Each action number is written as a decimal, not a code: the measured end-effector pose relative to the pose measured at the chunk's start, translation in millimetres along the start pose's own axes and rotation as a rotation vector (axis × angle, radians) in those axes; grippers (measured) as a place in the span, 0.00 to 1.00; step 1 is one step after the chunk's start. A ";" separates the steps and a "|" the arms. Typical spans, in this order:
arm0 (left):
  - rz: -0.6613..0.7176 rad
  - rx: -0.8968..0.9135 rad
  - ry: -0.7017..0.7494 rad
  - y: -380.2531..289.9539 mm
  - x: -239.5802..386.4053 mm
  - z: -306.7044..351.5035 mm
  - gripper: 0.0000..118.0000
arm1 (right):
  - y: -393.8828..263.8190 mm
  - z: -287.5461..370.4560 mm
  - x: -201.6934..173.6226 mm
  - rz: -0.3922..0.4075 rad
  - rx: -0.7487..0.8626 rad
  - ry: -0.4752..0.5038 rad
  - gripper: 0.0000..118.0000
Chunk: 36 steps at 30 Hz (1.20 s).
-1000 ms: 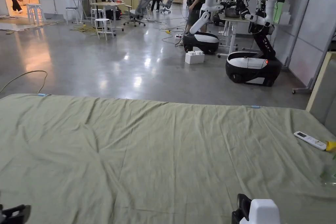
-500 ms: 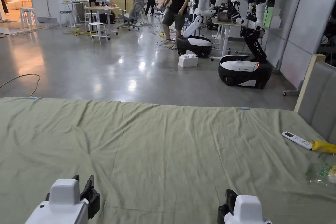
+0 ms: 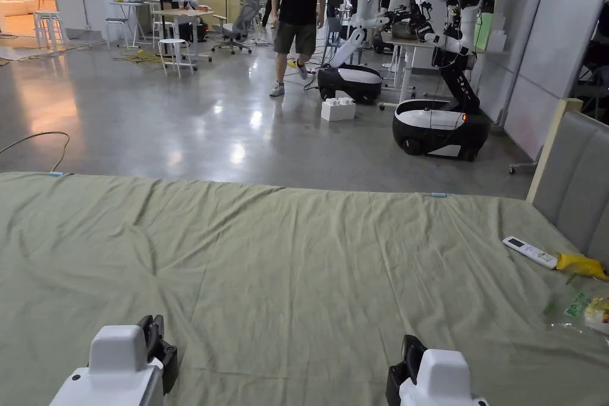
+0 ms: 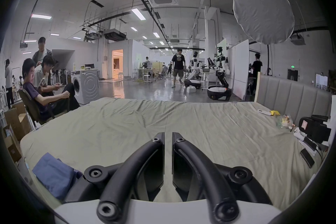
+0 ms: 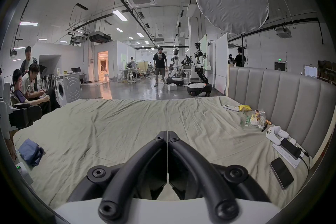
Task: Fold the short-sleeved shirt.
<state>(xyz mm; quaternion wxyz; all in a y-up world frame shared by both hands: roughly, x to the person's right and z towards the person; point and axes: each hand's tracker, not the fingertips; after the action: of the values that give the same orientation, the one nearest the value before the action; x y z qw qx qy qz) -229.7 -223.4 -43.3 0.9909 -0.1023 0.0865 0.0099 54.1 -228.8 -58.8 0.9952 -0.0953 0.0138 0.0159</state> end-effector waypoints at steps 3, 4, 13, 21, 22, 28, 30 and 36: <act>-0.010 0.013 0.005 0.7 -0.1 1.4 0.07 | 0.4 1.1 -1.1 0.010 0.009 0.003 0.01; -0.013 0.019 0.005 0.3 -0.1 2.0 0.07 | 0.4 1.2 -1.3 0.010 0.012 0.004 0.01; -0.046 0.057 -0.012 3.6 4.2 5.4 0.07 | 0.8 2.2 -4.1 0.009 0.025 0.005 0.01; -0.034 0.045 -0.032 4.4 3.8 5.6 0.07 | 2.1 0.1 -4.4 0.027 0.026 0.003 0.03; -0.029 0.041 -0.043 4.2 2.4 5.3 0.07 | 1.9 -0.2 -4.7 0.030 0.025 0.001 0.09; -0.039 0.044 -0.018 3.4 0.9 3.7 0.59 | -0.1 1.1 -5.9 0.033 0.025 0.001 0.65; -0.025 0.050 -0.013 2.4 -1.7 4.8 0.74 | -2.8 3.8 -7.1 0.047 0.036 -0.010 0.73; -0.064 0.073 -0.006 -3.1 0.3 9.6 0.77 | -4.9 9.1 -7.1 0.036 0.056 -0.021 0.87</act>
<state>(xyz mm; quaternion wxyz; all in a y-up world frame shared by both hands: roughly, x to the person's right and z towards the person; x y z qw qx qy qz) -227.8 -224.5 -33.5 0.9941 -0.0688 0.0806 -0.0248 47.4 -232.1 -48.7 0.9972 -0.0668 0.0057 0.0343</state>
